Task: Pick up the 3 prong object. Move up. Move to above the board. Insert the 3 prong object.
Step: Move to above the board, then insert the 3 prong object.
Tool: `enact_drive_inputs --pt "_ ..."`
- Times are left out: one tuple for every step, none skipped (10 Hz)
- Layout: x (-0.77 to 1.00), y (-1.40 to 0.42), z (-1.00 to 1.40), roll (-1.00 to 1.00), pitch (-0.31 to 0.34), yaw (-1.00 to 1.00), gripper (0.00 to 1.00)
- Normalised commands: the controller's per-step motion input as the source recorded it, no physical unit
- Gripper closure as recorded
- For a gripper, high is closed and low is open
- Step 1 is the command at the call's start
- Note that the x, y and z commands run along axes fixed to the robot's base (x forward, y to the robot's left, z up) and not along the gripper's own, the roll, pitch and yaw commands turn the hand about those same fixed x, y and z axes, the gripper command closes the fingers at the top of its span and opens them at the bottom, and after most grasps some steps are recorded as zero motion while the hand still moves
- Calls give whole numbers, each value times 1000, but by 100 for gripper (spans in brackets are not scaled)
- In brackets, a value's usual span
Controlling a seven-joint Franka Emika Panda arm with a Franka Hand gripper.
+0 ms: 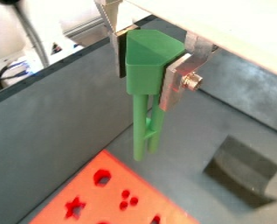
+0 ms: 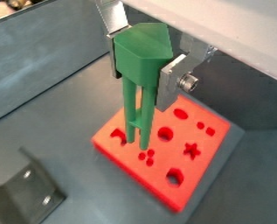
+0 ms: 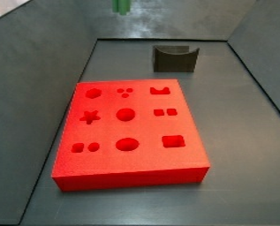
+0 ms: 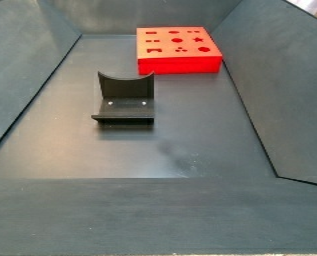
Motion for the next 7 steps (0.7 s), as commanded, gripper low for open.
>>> enact_drive_inputs --pt "357 -1000 34 13 80 7 100" --pt "337 -875 39 15 87 9 100" --pt "232 -475 25 28 105 0 100" --pt "181 -327 30 33 104 4 100" --pt "106 -184 30 49 88 7 100" --pt "0 0 0 -9 0 0 100" --pt "-54 0 -3 0 0 0 100"
